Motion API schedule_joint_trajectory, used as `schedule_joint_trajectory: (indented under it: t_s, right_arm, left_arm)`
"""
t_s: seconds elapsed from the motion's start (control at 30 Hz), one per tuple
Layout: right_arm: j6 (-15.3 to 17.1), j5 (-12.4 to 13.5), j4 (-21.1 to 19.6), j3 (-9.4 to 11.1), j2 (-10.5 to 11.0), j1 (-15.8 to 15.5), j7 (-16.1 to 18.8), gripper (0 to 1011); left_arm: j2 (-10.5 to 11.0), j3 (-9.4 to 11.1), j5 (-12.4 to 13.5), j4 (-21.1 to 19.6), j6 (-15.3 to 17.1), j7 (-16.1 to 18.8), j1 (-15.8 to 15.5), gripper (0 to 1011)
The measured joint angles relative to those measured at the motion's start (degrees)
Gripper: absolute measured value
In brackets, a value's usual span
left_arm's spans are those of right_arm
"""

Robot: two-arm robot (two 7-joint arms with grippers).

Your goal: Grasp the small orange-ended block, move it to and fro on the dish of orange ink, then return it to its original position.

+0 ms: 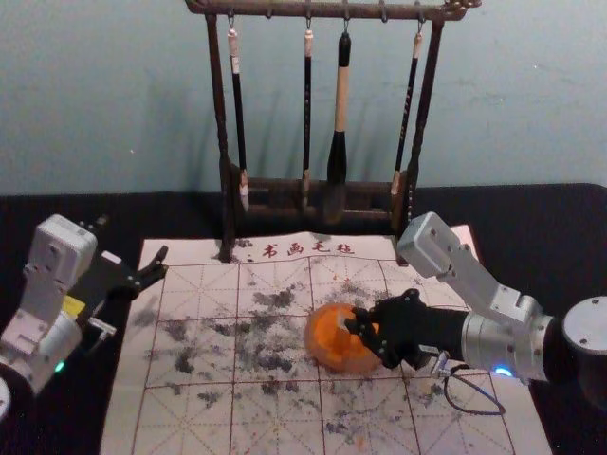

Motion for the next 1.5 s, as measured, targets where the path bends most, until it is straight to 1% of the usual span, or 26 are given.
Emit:
schedule_joint_trajectory:
  t_s: [0.23, 0.47, 0.73, 1.0, 1.23, 1.5]
  right_arm:
    - [0.04, -0.54, 1.59, -0.02, -0.86, 1.11, -0.52, 57]
    - [0.46, -0.78, 2.05, 0.65, -0.9, 1.41, -1.02, 57]
    - [0.82, -0.77, 1.48, 1.43, -0.12, 1.0, -1.0, 57]
    - [1.16, -0.07, -0.36, 1.95, 0.96, -0.31, -0.62, 57]
    - [1.49, 0.46, -1.43, 1.97, 1.71, -1.28, -0.3, 57]
    - [1.58, 0.89, -1.87, 1.79, 1.99, -1.61, -0.05, 57]
  left_arm:
    - [0.0, 0.0, 0.0, 0.0, 0.0, 0.0, 0.0, 1001]
    - [0.0, 0.0, 0.0, 0.0, 0.0, 0.0, 0.0, 1001]
    - [0.0, 0.0, 0.0, 0.0, 0.0, 0.0, 0.0, 1001]
    - [0.0, 0.0, 0.0, 0.0, 0.0, 0.0, 0.0, 1001]
    - [0.0, 0.0, 0.0, 0.0, 0.0, 0.0, 0.0, 1002]
    - [0.0, 0.0, 0.0, 0.0, 0.0, 0.0, 0.0, 1001]
